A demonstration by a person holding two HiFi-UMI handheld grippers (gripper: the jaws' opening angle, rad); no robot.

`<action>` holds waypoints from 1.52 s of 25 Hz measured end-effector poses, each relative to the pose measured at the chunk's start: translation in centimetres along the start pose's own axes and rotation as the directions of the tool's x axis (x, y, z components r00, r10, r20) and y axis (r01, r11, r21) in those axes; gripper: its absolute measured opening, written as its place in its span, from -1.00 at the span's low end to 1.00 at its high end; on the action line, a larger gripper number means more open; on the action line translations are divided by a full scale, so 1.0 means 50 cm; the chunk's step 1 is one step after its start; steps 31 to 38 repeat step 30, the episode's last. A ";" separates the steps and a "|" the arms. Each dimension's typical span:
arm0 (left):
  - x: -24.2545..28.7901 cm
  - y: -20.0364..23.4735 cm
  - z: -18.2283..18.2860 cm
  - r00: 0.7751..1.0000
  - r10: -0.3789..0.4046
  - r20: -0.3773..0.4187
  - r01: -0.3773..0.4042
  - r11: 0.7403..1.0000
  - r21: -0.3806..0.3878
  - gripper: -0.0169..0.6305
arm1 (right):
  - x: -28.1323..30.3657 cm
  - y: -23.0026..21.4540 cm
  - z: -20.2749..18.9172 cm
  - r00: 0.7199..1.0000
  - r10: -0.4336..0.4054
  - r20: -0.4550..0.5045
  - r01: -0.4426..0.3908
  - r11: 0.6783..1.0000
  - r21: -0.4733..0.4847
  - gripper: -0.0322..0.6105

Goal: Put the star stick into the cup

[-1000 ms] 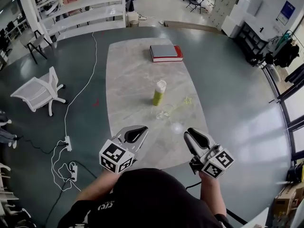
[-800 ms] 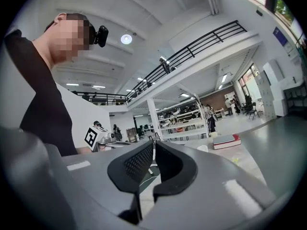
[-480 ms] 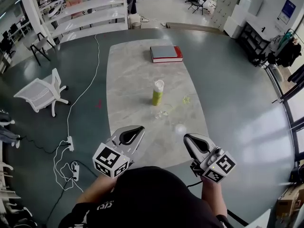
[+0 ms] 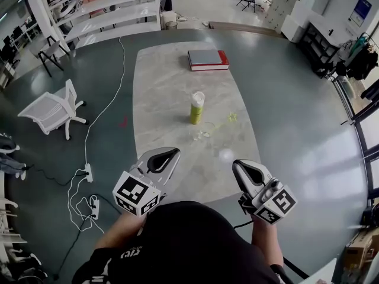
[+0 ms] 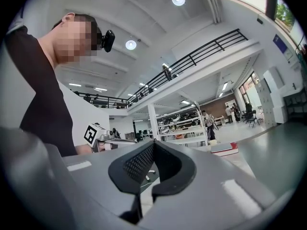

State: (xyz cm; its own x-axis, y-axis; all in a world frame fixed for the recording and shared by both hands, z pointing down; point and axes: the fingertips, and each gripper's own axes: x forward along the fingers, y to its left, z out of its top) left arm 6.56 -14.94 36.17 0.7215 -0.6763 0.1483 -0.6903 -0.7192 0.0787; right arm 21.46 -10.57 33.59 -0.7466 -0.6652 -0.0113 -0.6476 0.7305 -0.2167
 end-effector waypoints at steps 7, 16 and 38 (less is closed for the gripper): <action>0.006 -0.006 -0.001 1.000 -0.008 -0.006 0.008 1.000 -0.007 -0.94 | -0.013 -0.008 -0.005 1.000 -0.027 -0.005 0.027 1.000 -0.004 -0.86; 0.003 -0.006 -0.005 1.000 -0.006 -0.013 0.006 1.000 -0.008 -0.94 | -0.016 -0.010 -0.008 0.999 -0.036 -0.004 0.036 0.999 0.005 -0.86; 0.000 -0.007 -0.018 1.000 -0.007 -0.024 0.006 1.000 -0.021 -0.94 | -0.017 -0.006 -0.016 0.999 -0.032 -0.004 0.032 0.999 0.028 -0.86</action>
